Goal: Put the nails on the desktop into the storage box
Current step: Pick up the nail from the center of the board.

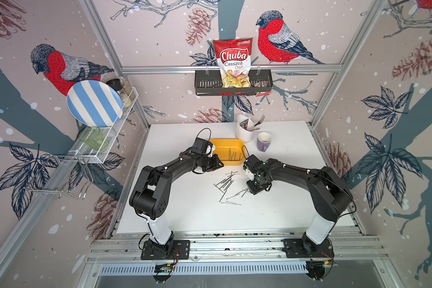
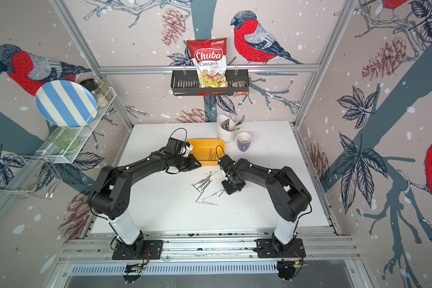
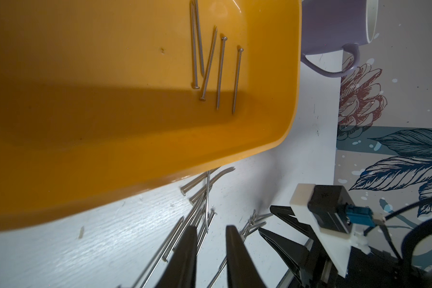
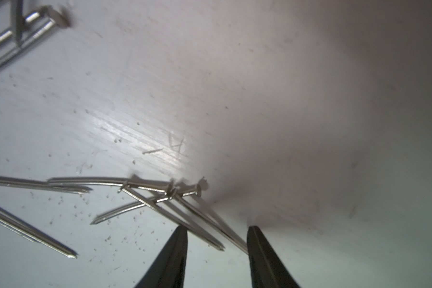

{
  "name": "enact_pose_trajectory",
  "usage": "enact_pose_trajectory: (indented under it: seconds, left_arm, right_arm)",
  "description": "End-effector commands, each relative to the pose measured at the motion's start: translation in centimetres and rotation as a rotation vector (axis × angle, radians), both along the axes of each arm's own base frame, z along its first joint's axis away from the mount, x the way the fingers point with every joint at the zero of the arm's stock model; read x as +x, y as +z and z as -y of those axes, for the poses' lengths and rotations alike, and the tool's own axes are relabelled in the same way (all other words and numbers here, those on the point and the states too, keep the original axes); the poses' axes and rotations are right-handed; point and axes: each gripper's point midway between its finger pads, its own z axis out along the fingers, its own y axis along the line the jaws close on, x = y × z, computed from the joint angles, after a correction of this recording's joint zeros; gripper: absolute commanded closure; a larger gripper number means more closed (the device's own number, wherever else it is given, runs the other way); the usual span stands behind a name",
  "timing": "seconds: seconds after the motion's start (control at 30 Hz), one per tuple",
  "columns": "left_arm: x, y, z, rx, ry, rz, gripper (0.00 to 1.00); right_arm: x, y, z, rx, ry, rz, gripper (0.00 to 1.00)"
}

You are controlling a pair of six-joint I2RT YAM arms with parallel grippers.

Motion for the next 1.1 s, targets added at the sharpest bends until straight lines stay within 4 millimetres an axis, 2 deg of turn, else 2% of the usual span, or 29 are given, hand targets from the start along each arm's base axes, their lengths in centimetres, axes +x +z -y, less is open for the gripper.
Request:
enact_pose_trajectory:
  seconds: [0.0, 0.57, 0.87, 1.07]
  left_arm:
    - [0.2, 0.2, 0.3, -0.01, -0.005, 0.014, 0.75]
    - [0.8, -0.1, 0.7, -0.013, -0.015, 0.003, 0.75]
    - [0.7, -0.2, 0.7, -0.012, -0.018, -0.001, 0.75]
    - [0.4, -0.2, 0.6, -0.012, -0.02, 0.002, 0.75]
  right_arm:
    - [0.3, -0.3, 0.4, -0.026, -0.004, 0.009, 0.57]
    - [0.8, -0.1, -0.1, -0.003, -0.001, 0.012, 0.67]
    - [1.4, 1.2, -0.6, 0.034, -0.009, 0.045, 0.66]
    - [1.6, 0.9, -0.2, 0.03, -0.021, 0.041, 0.66]
